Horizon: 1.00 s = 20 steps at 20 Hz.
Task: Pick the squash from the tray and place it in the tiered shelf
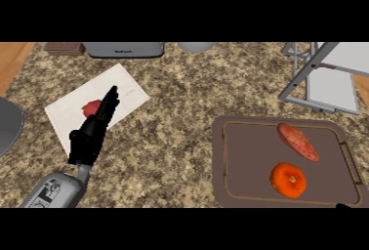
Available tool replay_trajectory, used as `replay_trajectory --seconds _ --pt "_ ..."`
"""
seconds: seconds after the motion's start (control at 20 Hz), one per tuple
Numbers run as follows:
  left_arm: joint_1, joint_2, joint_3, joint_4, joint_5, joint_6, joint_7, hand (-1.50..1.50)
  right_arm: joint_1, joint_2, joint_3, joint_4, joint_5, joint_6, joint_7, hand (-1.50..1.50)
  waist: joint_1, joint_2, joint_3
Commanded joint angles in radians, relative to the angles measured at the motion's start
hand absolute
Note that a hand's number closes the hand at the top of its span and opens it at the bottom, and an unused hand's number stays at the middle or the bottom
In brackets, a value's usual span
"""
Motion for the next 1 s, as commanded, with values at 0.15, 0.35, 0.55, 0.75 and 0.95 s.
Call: replay_trajectory --seconds 0.15,0.35,0.55,0.75,0.95 --pt "0.072 0.012 -0.003 0.001 0.001 -0.057 -0.060 0.00 0.052 -0.252 0.039 -0.248 0.138 0.022 0.431 -1.50 0.031 0.003 -0.004" --pt "-0.012 -0.025 0.009 0.023 -0.022 -0.017 -0.027 0.00 0.076 -0.398 0.092 -0.342 0.223 0.116 0.622 -1.50 0.022 0.005 -0.004" --pt "-0.006 -0.013 0.023 0.009 -0.003 -0.055 -0.012 0.00 0.051 -0.470 0.134 -0.444 0.319 0.137 0.879 -1.50 0.028 0.004 -0.002" --pt "-0.008 -0.001 0.050 -0.008 0.002 -0.090 0.023 0.00 -0.076 -0.484 0.162 -0.530 0.338 0.203 1.099 -1.50 0.023 0.001 0.001" --pt "0.054 -0.039 0.056 0.017 -0.039 -0.092 -0.035 0.00 -0.201 -0.363 0.299 -0.450 0.467 0.219 1.135 -1.50 0.022 0.001 0.002"
